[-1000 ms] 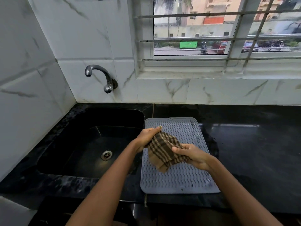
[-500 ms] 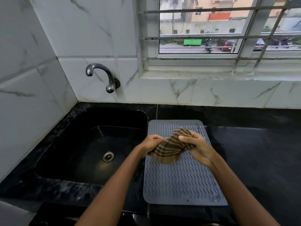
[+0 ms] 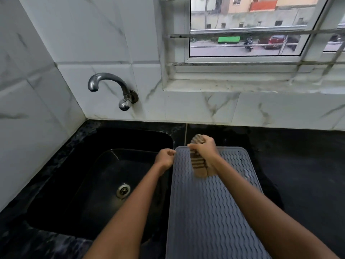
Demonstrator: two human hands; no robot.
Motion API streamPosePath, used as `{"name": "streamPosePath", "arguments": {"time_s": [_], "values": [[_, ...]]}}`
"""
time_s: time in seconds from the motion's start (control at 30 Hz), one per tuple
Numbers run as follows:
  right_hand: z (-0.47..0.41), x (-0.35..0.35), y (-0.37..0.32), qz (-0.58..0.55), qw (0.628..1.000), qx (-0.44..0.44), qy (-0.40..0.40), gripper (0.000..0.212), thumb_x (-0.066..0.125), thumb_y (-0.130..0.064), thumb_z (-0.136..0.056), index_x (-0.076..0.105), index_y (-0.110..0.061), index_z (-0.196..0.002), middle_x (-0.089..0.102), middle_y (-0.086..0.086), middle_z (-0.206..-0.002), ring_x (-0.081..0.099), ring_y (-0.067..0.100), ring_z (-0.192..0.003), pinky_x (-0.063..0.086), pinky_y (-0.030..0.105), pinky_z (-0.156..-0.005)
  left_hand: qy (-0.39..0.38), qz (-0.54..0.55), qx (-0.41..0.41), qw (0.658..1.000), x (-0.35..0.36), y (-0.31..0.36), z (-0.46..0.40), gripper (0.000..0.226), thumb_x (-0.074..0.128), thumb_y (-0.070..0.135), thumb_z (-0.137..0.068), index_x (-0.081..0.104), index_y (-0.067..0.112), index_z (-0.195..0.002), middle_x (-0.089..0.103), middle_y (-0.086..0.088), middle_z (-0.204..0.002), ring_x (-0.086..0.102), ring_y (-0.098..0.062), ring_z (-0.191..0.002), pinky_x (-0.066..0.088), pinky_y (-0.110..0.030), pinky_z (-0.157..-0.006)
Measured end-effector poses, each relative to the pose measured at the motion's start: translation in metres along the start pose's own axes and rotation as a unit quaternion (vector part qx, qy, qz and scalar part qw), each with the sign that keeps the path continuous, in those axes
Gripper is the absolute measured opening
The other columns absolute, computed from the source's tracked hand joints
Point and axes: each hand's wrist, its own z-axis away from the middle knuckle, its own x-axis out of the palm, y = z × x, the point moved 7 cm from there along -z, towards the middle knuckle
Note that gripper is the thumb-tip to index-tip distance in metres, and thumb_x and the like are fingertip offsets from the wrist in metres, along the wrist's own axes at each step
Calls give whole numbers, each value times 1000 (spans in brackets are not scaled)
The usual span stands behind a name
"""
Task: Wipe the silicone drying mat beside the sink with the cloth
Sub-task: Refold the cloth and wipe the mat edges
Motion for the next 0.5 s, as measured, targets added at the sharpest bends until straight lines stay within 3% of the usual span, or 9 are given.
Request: {"name": "streamPosePath", "arguments": {"time_s": [0.07,0.17,0.27,0.4,0.5], "values": [[-24,23,2,120,991,-54,-4,25,75,-21,-77,55,-14,-91,55,10,-106,61,27,-96,50,35,-79,18,5,-5,1000,-4,8,-26,27,52,10,-94,65,9,-118,64,-15,-122,59,-31,-114,47,-39,-98],[-42,59,37,341,937,-73,-30,40,63,-33,-85,53,-22,-122,40,5,-141,37,32,-128,31,49,-105,-5,-16,-23,1000,5,12,-56,29,50,10,-95,64,4,-120,62,-21,-124,57,-37,-117,46,-43,-101],[-44,75,59,437,895,-95,-5,39,51,-37,-90,48,-29,-128,34,2,-147,25,35,-130,21,56,-103,11,-54,-19,998,5,6,-77,27,52,2,-93,68,4,-114,66,-16,-119,61,-30,-112,48,-38,-101],[-48,83,52,487,857,-163,28,36,56,-24,-87,51,-24,-122,47,5,-131,38,34,-118,33,54,-91,34,-96,0,995,0,6,-86,16,62,12,-90,75,13,-98,72,-8,-103,66,-26,-96,56,-38,-88],[-48,83,48,473,864,-172,-8,38,57,-13,-86,51,-19,-123,46,8,-129,43,35,-114,43,51,-90,47,-119,6,992,-4,9,-87,13,65,10,-87,77,14,-90,73,-8,-98,67,-24,-91,57,-38,-84]]}}
